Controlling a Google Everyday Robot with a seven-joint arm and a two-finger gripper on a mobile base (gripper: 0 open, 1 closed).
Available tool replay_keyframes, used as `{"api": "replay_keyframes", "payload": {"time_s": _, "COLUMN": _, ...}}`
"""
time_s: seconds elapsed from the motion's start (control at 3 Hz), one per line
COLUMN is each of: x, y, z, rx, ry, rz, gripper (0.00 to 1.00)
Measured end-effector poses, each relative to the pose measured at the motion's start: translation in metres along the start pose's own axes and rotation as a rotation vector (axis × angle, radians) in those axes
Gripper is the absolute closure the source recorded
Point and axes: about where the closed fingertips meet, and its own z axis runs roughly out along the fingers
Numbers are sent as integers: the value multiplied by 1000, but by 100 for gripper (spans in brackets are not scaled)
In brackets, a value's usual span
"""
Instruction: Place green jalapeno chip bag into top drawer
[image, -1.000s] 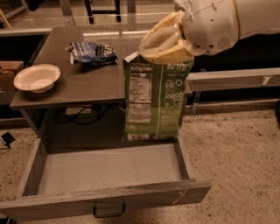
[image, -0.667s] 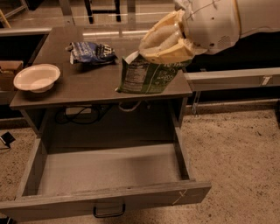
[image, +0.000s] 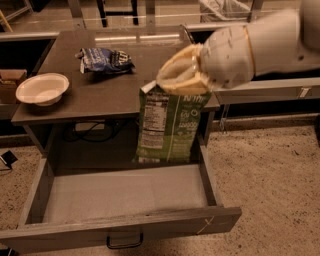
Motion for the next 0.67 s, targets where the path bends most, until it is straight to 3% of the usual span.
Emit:
{"api": "replay_keyframes", "payload": {"time_s": 0.33, "x": 67, "y": 23, "z": 44, "rx": 43, "ry": -14, "rz": 75, "gripper": 100}}
{"api": "replay_keyframes", "payload": {"time_s": 0.67, "x": 122, "y": 52, "z": 91, "rx": 40, "ry": -9, "rz": 149, "gripper": 100}}
